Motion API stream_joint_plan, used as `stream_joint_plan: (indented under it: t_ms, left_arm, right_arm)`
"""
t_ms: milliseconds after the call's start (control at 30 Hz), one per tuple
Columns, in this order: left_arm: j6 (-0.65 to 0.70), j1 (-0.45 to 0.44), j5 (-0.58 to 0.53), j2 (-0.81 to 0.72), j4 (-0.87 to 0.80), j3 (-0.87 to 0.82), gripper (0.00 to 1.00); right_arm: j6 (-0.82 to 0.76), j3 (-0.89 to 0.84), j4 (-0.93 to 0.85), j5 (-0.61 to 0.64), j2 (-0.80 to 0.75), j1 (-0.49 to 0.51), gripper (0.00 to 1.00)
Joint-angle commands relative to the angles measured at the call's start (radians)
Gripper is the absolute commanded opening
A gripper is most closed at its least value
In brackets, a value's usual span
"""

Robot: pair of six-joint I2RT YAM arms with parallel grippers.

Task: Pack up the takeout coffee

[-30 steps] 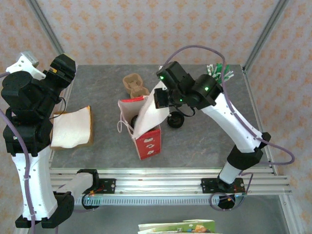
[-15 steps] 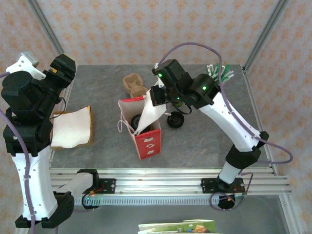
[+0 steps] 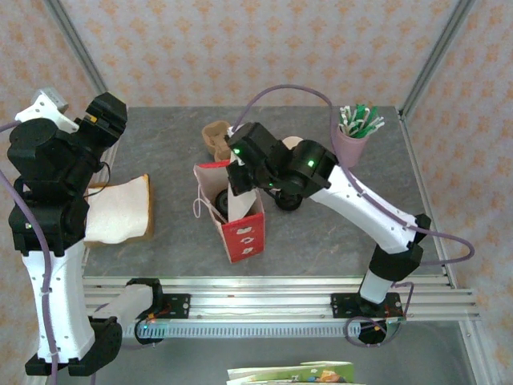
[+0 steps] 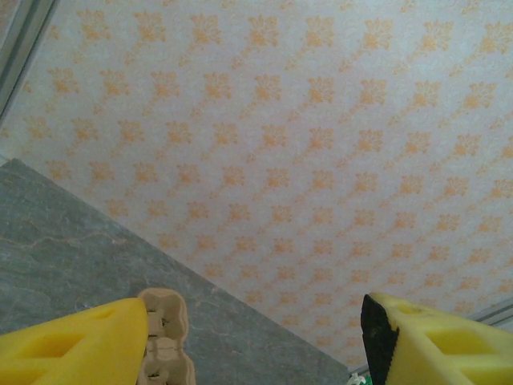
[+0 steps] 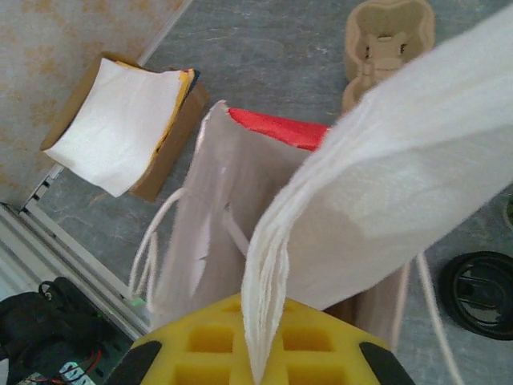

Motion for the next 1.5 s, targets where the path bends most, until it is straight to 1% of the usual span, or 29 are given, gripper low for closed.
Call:
stream_joint_plan:
  t_ms: [0,133,300,500,667,833,967,1067,1267,1467]
  left_arm:
    - [0.004,-0.005,0.011,-0.014,0.035,0.001,0.7]
    - [0.008,-0.005,0.008,-0.015,0.033,0.005,0.7]
    - [0.007,-0.005,0.006,-0.015,0.033,0.003,0.7]
    - [0.007,-0.005,0.008,-0.005,0.034,0.012,0.7]
    - [0.009,-0.005,0.01,0.006,0.038,0.017,0.7]
    - [0.012,-0.004,0.011,0.01,0.038,0.015,0.7]
    - [0.012,-0.005,0.011,0.013,0.039,0.015,0.7]
    - [0.008,-0.005,0.015,0.013,0.044,0.011,0.7]
    - [0.003,-0.005,0.018,0.016,0.048,0.01,0.69]
    - [0.004,-0.005,0.014,0.013,0.039,0.011,0.69]
  right_arm:
    - [0.013,0.057,0.021,0.026,0.022,0.029,0.01]
    - [-0.019,0.043,0.061,0.0,0.004,0.04,0.01]
    - [-0.057,-0.084,0.118,0.061,-0.029,0.036,0.01]
    - [-0.045,-0.146,0.121,0.077,-0.011,0.0,0.01]
    - [-0.037,-0.201,0.171,0.012,-0.011,-0.009,0.0]
    - [-0.028,-0.176,0.202,-0.079,-0.015,-0.009,0.0]
    - [-0.023,-0.16,0.235,-0.147,-0.052,-0.009,0.0]
    - [-0.053,-0.158,0.254,-0.204,-0.083,-0.009,0.0]
    - [-0.151,-0.186,0.269,-0.188,-0.097,-0.009,0.0]
    - [-0.202,-0.266,0.345,-0.166,-0.082,-0.033,0.0]
